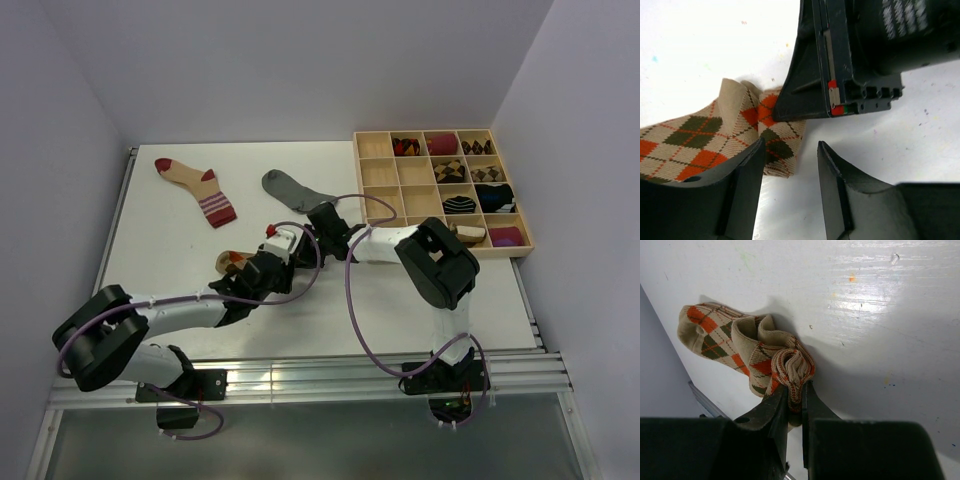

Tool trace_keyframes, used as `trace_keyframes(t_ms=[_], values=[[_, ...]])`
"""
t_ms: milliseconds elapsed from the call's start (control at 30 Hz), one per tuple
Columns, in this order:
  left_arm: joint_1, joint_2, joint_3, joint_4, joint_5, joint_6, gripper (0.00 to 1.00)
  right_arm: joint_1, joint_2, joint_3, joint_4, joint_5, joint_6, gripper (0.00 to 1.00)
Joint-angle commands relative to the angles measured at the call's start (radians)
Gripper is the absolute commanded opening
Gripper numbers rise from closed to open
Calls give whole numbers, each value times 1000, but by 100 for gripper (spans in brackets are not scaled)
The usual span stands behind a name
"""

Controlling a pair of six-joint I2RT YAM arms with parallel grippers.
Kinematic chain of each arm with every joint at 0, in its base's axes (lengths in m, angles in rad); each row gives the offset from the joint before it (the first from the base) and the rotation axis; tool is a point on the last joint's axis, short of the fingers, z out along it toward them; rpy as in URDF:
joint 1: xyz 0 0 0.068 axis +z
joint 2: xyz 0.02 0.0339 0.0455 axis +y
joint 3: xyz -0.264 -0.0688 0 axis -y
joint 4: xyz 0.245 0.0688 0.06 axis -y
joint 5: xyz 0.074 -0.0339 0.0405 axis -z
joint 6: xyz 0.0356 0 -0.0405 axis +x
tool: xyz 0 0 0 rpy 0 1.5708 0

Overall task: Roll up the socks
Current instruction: Roll the sock at the center of the board.

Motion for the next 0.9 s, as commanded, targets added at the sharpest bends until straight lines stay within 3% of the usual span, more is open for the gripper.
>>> trace_keyframes(t_ms=[0, 267, 600, 733, 767, 867], values=[[-6, 36, 11, 46, 29, 11, 50, 2, -33, 13, -39, 12, -6, 0], [-7, 133, 22, 40, 26, -9, 47, 2, -27, 14, -37, 0, -3, 0], [-6, 205, 53, -81, -30, -101, 47, -1, -38, 25, -43, -9, -6, 0], [-7, 227, 62, -106, -26, -125, 28, 0, -55, 28, -46, -6, -6, 0], [-6, 230, 64, -109, -24, -127, 18, 0, -56, 28, -46, -5, -4, 0], [-6, 242, 71, -115, -24, -131, 1, -3, -68, 28, -42, -6, -4, 0]])
